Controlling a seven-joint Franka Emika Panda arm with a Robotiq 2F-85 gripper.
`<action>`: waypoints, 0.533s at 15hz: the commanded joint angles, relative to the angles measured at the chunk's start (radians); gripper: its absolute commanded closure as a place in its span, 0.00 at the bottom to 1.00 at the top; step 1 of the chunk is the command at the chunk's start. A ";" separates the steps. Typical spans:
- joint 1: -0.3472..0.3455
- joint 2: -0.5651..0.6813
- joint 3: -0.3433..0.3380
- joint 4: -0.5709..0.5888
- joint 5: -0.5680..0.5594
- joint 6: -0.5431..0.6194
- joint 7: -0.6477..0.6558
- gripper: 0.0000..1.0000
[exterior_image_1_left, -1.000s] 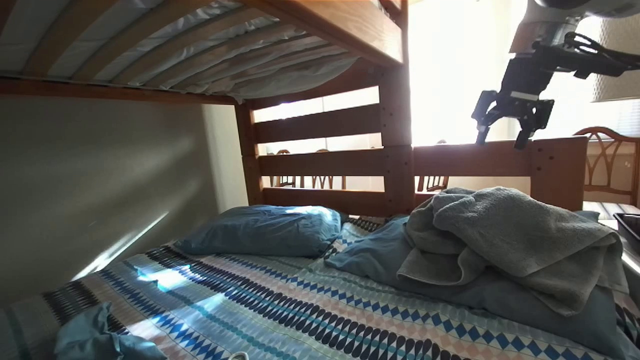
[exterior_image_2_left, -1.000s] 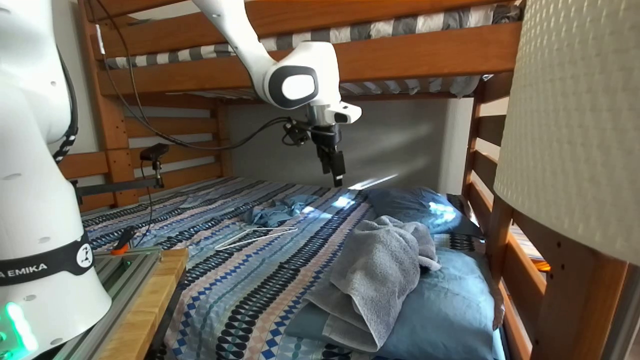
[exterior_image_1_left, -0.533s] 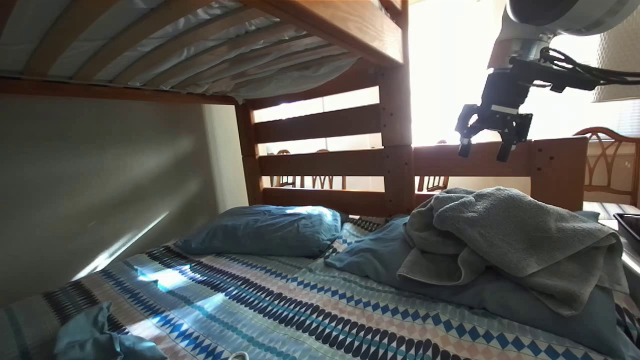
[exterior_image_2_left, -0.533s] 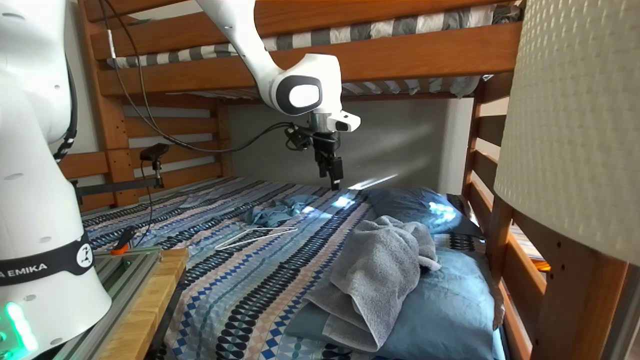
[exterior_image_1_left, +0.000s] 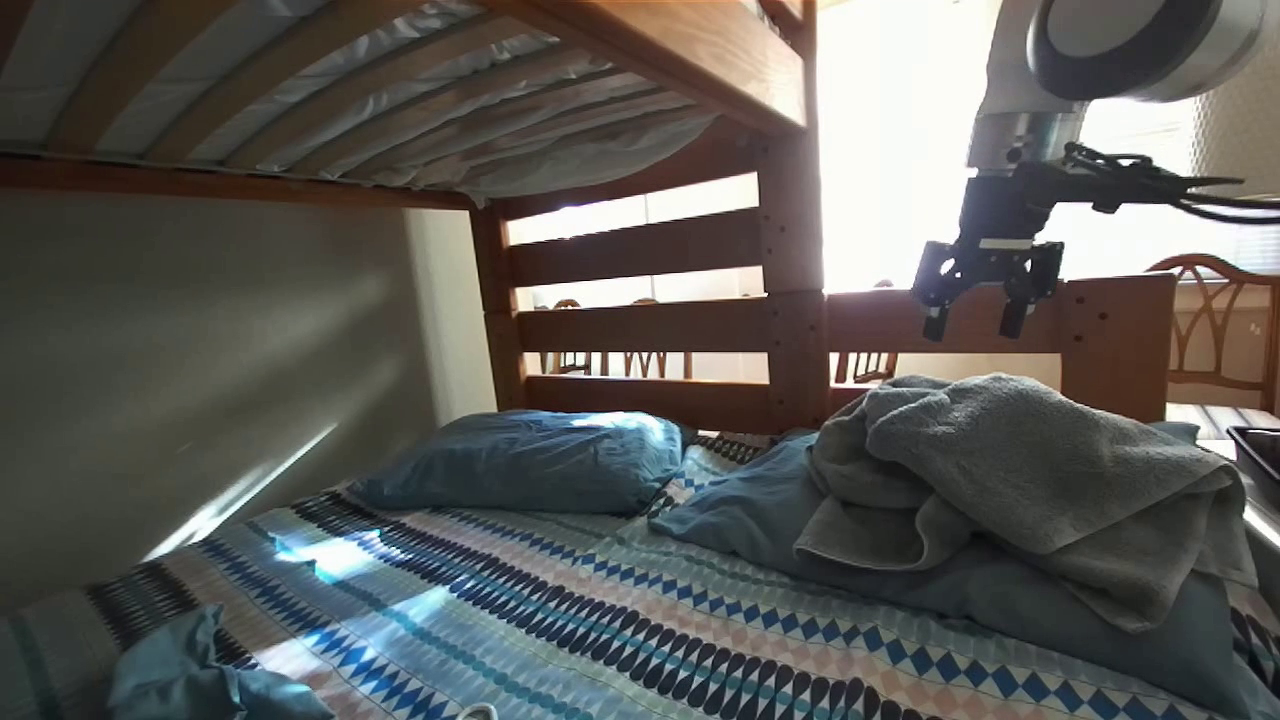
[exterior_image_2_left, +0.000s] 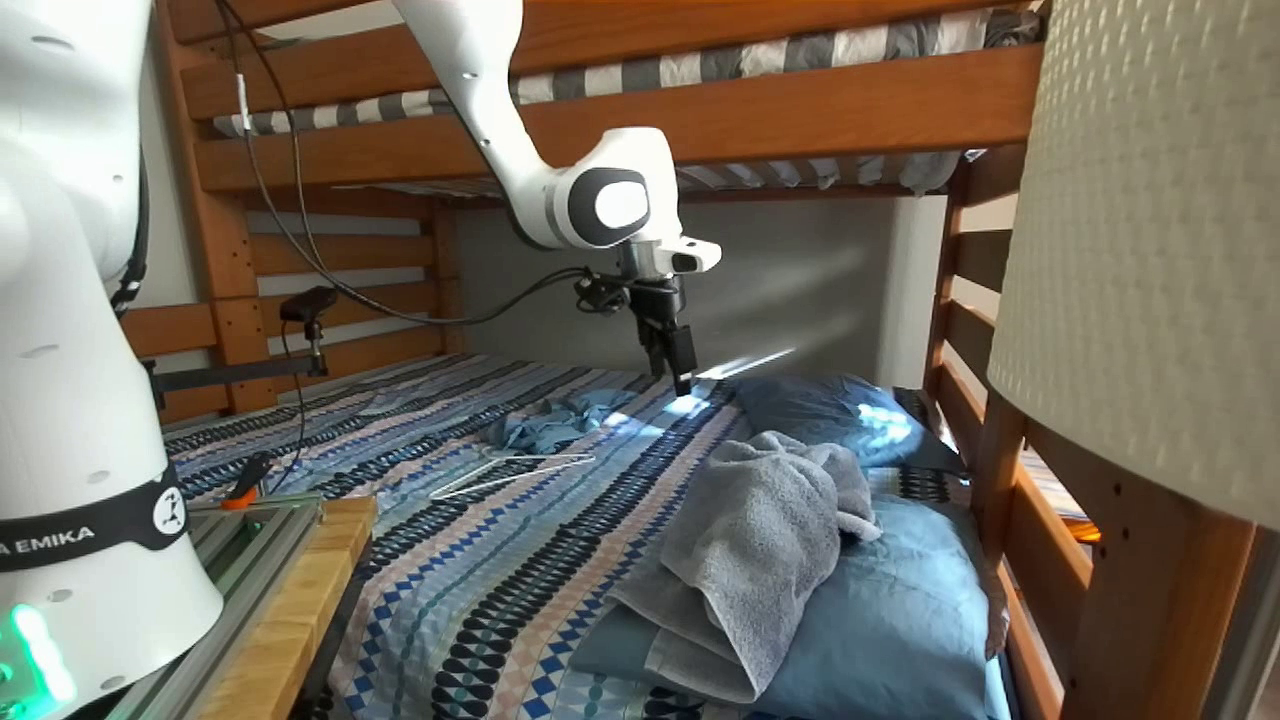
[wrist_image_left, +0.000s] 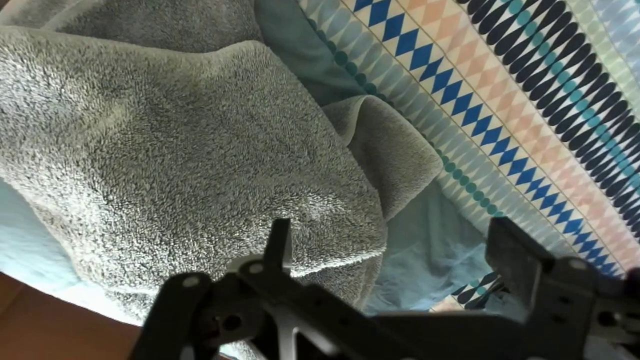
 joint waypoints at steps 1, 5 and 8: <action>0.082 0.137 -0.037 0.108 -0.081 0.006 0.098 0.00; 0.093 0.274 0.020 0.220 -0.024 -0.009 -0.029 0.00; 0.123 0.378 0.006 0.329 -0.049 -0.038 -0.072 0.00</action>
